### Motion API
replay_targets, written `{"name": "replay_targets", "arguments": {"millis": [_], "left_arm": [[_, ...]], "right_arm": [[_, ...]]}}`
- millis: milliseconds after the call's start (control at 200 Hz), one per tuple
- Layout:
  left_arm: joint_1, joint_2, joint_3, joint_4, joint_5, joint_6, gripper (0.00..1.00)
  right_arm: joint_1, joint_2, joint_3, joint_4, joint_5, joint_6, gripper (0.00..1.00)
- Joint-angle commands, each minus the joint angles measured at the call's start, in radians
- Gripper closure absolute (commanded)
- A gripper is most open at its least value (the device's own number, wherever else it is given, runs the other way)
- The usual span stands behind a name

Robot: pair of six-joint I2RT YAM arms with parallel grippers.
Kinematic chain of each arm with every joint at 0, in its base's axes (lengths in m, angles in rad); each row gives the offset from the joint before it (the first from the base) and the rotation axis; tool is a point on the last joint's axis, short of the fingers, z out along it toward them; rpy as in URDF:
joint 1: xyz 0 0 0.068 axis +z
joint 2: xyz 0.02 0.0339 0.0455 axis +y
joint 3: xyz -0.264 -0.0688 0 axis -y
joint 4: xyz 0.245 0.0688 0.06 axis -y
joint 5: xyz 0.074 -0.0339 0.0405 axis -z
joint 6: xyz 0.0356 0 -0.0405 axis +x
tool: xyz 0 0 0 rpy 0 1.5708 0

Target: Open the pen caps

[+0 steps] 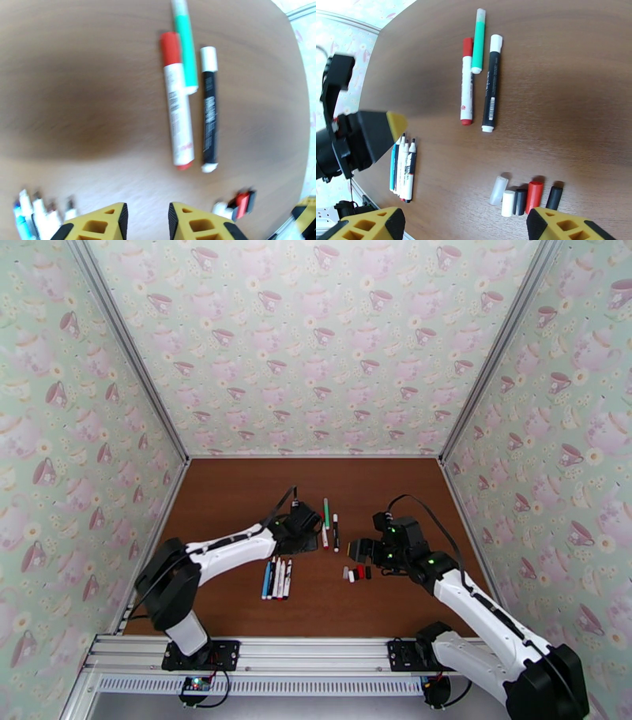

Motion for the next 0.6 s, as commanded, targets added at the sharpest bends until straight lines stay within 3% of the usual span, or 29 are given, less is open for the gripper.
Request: {"name": "replay_targets", "arguments": {"millis": [0,255,596], "left_arm": [[0.006,0.085,0.081,0.017,0.05,0.018,0.63],[0.014,0.24,0.226,-0.042,0.035,0.037,0.59],[0.021,0.327,0.303,-0.085,0.001,0.067,0.59]], "right_arm": [[0.006,0.006,0.042,-0.029,0.034,-0.011,0.13],[0.006,0.004,0.047,-0.046,0.048,-0.016,0.13],[0.006,0.016,0.042,-0.04,0.046,-0.02,0.13]]}}
